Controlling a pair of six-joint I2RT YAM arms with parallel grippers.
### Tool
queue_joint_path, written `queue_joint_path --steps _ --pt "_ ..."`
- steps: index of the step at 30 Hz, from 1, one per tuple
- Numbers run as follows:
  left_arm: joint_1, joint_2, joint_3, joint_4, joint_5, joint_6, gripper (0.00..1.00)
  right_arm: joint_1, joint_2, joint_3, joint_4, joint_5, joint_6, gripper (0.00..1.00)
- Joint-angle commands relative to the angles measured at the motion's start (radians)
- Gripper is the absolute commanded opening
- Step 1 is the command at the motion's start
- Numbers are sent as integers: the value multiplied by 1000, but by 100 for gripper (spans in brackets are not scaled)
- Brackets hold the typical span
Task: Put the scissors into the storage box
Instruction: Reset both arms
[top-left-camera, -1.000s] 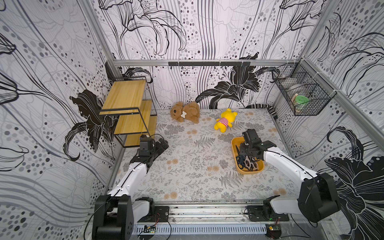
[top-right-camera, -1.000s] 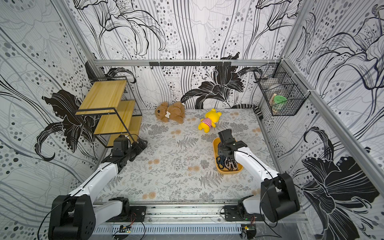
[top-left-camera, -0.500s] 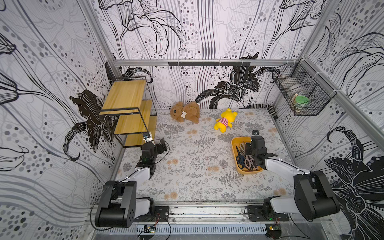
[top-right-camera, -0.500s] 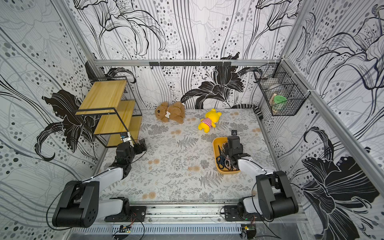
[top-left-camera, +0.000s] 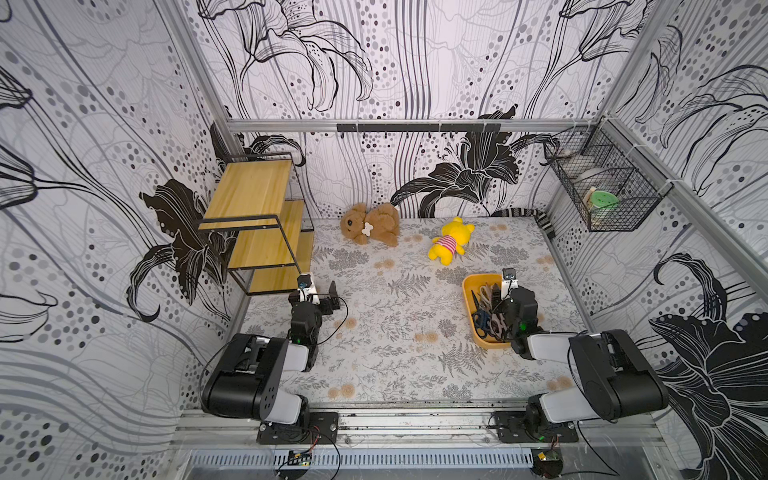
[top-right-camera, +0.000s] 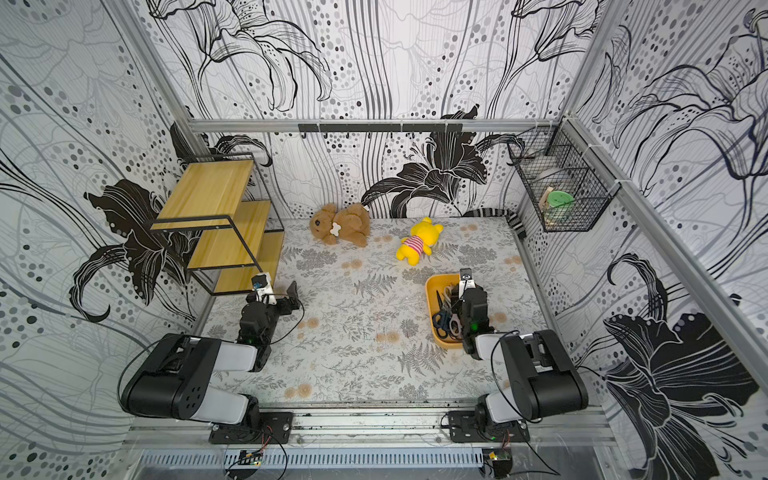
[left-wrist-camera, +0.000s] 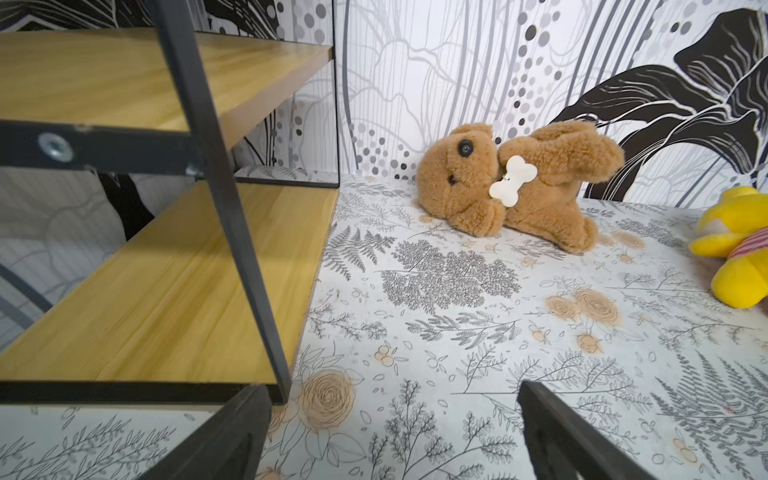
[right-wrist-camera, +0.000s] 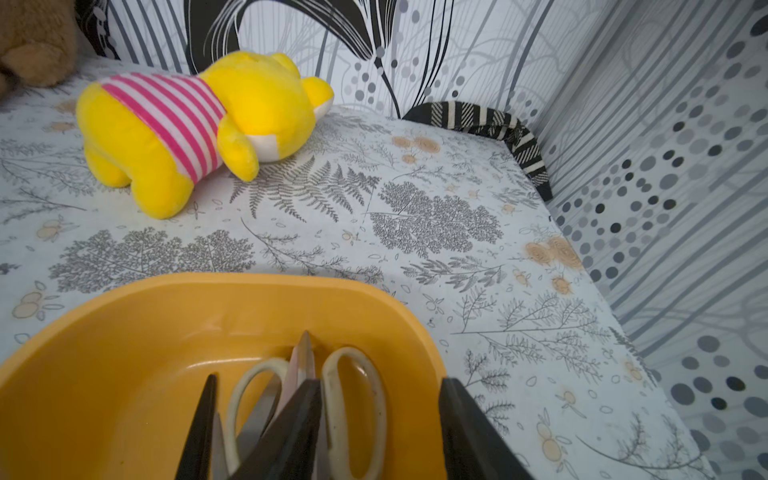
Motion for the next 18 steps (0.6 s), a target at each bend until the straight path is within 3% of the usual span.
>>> queue_joint_path --steps 1,4,6,7,9,10,11,12,18 --pt "-1 3 2 137 -44 7 98 -35 -13 -36 123 -87 -12 51" --pt "-1 6 1 147 -39 9 98 -149 3 -94 226 -264 47 52" --pt "-1 3 3 136 -42 6 98 -170 73 -126 391 -296 62 62" --pt "-1 5 1 142 -41 8 98 -172 37 -101 271 -293 52 62" --pt "-1 5 1 142 -41 8 98 -172 60 -108 329 -296 63 64" --pt "-1 4 1 142 -40 8 98 -187 43 -91 259 -314 66 65" --pt "-1 4 2 142 -41 9 98 -195 57 -96 293 -312 79 77" --pt "-1 5 2 143 -40 8 98 -195 46 -90 267 -303 76 96" --pt "-1 4 -2 148 -44 10 98 -195 48 -89 264 -298 75 95"
